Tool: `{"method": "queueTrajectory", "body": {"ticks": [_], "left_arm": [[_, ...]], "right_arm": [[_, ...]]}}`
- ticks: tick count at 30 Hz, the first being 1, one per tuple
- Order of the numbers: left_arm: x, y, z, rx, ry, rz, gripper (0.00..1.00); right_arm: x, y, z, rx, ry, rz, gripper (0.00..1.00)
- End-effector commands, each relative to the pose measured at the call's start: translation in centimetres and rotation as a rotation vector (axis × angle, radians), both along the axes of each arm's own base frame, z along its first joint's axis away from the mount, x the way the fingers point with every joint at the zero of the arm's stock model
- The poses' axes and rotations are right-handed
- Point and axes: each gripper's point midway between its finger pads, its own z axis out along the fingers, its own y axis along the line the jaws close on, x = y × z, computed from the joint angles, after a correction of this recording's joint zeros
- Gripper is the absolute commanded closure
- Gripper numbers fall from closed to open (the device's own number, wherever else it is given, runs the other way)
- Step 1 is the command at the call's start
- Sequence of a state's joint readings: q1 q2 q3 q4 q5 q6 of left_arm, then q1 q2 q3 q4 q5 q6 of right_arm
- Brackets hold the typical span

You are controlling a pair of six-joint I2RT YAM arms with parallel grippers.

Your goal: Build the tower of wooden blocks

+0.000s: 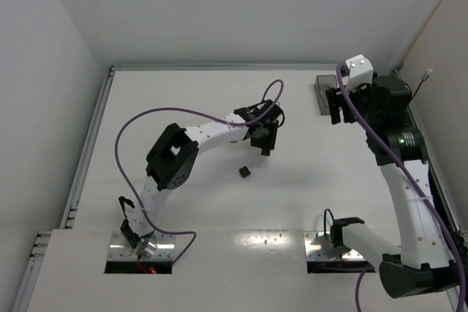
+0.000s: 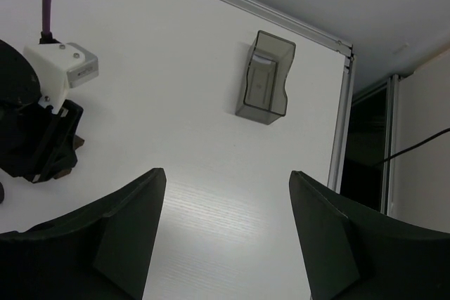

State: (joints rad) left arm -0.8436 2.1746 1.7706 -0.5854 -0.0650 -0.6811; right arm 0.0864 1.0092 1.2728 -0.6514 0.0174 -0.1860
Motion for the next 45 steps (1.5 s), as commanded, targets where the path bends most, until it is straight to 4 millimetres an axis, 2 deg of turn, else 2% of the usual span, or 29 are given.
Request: {"method": "queueTrajectory", "body": {"ticks": [1,4,6,13,14,16,20,21,23,24,25,27,28,29,30,32,33,34,36,37,38,40,41,42,43,45], "left_arm": [[0.0,-1.4,0.5,-0.018,-0.012,0.036,1.00],[-0.4,-1.6,-0.6,-0.017,0.019,0.036,1.00],[-0.9,-1.5,-2.0,-0.008,0.056,0.036,1.00],[-1.2,-1.6,-3.9,0.005,0.088,0.037,1.00],[-1.2,-1.6,-3.9,0.005,0.088,0.037,0.89],[-1.3,-1.9,-4.3,-0.003,0.097,0.030,0.72],[-0.8,-2.0,-3.9,-0.002,0.067,0.019,0.56],[-0.7,-2.0,-3.9,0.002,0.063,0.011,0.47],[-0.5,-1.8,-3.4,0.023,0.021,0.007,0.34],[0.2,-1.4,-2.6,0.036,-0.018,0.032,0.34],[0.1,-1.6,-2.1,0.045,-0.044,0.018,0.34],[0.7,-1.5,0.7,0.047,-0.124,0.026,0.32],[0.4,-1.8,2.9,0.030,-0.167,0.005,0.32],[0.6,-1.6,3.0,0.038,-0.177,0.014,0.30],[0.5,-1.9,5.4,0.019,-0.235,0.003,0.29],[-0.2,-2.2,7.8,0.007,-0.295,-0.010,0.29],[-0.4,-1.9,10.8,-0.018,-0.353,-0.005,0.29],[-1.2,-2.2,12.0,-0.025,-0.386,-0.018,0.29],[-1.9,-1.9,15.0,-0.031,-0.466,-0.028,0.29],[-3.3,-1.9,17.5,-0.060,-0.514,-0.037,0.29],[-3.7,-1.9,19.1,-0.070,-0.553,-0.035,0.29],[-4.1,-0.3,20.9,-0.023,-0.630,-0.005,0.24],[-4.4,0.6,23.0,-0.043,-0.671,0.022,0.20],[-4.3,1.6,23.7,-0.034,-0.692,0.053,0.17],[-3.7,3.7,23.9,0.031,-0.737,0.126,0.09],[-2.8,6.8,25.5,0.070,-0.790,0.227,0.00]], "right_arm": [[-0.3,0.5,0.1,0.040,0.005,0.007,0.32],[-0.4,0.6,-0.1,0.043,0.025,0.016,0.32],[-0.4,1.3,-0.6,0.055,0.047,0.048,0.32],[-0.3,1.6,-0.8,0.062,0.058,0.066,0.32],[-0.1,1.6,-1.0,0.062,0.067,0.066,0.32],[-0.1,1.6,-1.0,0.062,0.068,0.066,0.32],[0.1,1.7,-1.3,0.061,0.077,0.066,0.32],[0.1,1.7,-1.3,0.061,0.077,0.066,0.32],[0.2,1.7,-1.1,0.062,0.068,0.066,0.32],[0.1,1.3,-0.8,0.055,0.058,0.050,0.32],[-0.1,1.1,-0.7,0.064,0.046,0.030,0.34],[-0.5,0.3,-0.7,0.072,0.040,-0.030,0.34],[-0.8,-0.5,-0.3,0.080,0.015,-0.083,0.34],[-1.0,-0.5,-0.1,0.082,0.003,-0.083,0.34],[-1.3,-1.2,-0.1,0.089,-0.003,-0.136,0.34],[-2.1,-1.9,-0.6,0.110,-0.008,-0.192,0.35],[-2.3,-1.9,-1.6,0.116,0.021,-0.199,0.35],[-2.7,-1.9,-1.5,0.124,0.020,-0.202,0.35],[-3.3,-1.6,-3.4,0.149,0.076,-0.209,0.35],[-3.5,-1.4,-4.1,0.166,0.101,-0.199,0.35],[-4.1,-1.1,-4.8,0.177,0.137,-0.194,0.35],[-4.4,-0.2,-6.5,0.238,0.215,-0.183,0.37],[-5.1,1.0,-7.7,0.275,0.281,-0.139,0.37],[-5.4,1.8,-8.5,0.324,0.324,-0.131,0.40],[-5.7,3.4,-8.8,0.380,0.366,-0.072,0.41],[-6.3,5.1,-11.2,0.480,0.487,-0.060,0.45]]}}
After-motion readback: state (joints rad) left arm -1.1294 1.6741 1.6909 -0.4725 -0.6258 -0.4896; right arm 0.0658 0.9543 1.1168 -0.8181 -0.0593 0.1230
